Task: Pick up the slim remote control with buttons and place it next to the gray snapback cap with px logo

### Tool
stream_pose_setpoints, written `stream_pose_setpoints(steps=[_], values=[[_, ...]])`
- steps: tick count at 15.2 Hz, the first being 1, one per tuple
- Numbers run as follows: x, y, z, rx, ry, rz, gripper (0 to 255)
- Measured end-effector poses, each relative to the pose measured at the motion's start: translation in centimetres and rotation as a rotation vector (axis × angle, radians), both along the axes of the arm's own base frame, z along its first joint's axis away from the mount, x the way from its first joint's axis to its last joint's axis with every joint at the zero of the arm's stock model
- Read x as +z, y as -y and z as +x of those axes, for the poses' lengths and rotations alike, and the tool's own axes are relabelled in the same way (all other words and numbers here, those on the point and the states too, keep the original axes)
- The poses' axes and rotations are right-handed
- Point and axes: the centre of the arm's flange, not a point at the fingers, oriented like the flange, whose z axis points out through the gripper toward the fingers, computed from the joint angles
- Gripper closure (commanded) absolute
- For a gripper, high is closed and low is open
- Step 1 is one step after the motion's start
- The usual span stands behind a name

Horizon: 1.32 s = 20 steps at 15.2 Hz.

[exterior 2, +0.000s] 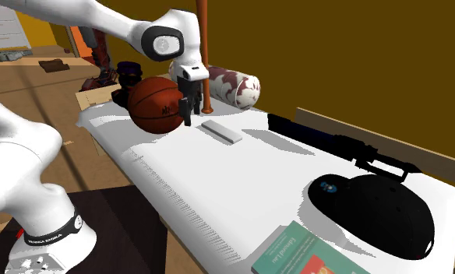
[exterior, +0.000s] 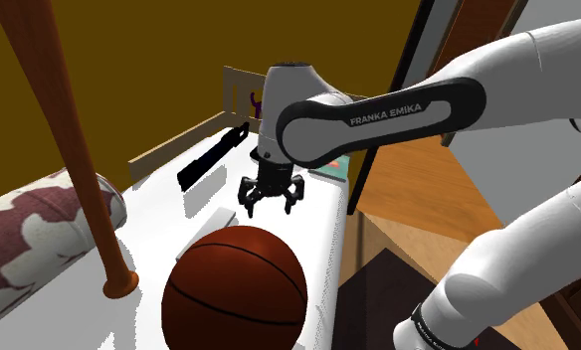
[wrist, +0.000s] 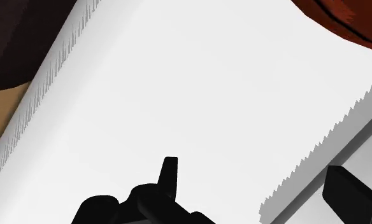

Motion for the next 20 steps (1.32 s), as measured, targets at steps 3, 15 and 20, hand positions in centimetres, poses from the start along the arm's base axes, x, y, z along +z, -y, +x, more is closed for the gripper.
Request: stream_pose_setpoints(steps=[3, 15, 20], values=[[-1.8, -2.8, 2.1, -0.089, 0.0, -0.007, 0], [-7.9, -10.0, 12.1, -0.395, -0.003, -0.031, 0], [-10.5, -10.1, 12.1, -0.4, -0.003, -0.032, 0]])
